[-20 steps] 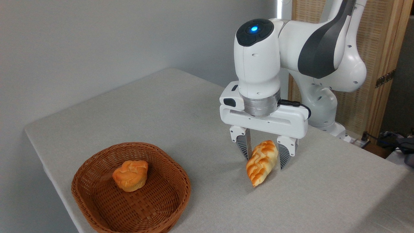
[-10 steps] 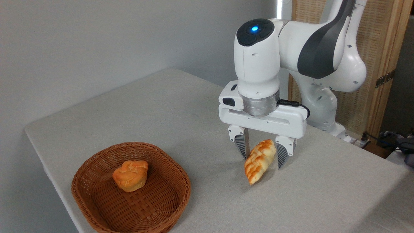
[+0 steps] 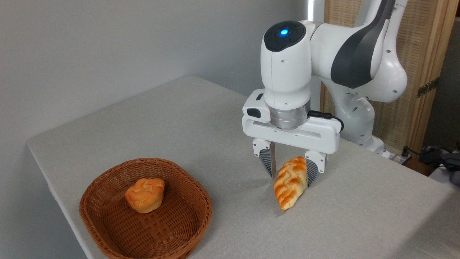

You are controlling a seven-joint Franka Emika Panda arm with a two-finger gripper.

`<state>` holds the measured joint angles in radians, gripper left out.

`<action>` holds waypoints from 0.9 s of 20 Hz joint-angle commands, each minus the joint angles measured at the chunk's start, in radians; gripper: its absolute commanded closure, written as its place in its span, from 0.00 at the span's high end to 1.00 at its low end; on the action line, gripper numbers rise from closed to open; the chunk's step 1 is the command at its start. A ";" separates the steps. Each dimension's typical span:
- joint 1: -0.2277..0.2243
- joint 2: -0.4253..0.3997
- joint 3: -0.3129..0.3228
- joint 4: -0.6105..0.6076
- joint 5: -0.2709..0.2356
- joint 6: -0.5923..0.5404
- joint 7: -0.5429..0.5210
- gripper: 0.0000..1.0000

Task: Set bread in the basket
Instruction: 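Lift the braided loaf and carry it over the wicker basket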

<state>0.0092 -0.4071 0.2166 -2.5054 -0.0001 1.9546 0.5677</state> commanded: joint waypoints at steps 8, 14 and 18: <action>-0.025 0.001 0.007 -0.003 -0.001 0.006 0.110 0.36; -0.025 -0.001 0.007 -0.003 -0.003 0.006 0.112 0.36; -0.037 0.002 0.001 0.057 -0.014 -0.023 0.100 0.36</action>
<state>-0.0070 -0.4049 0.2164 -2.5002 0.0003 1.9546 0.6633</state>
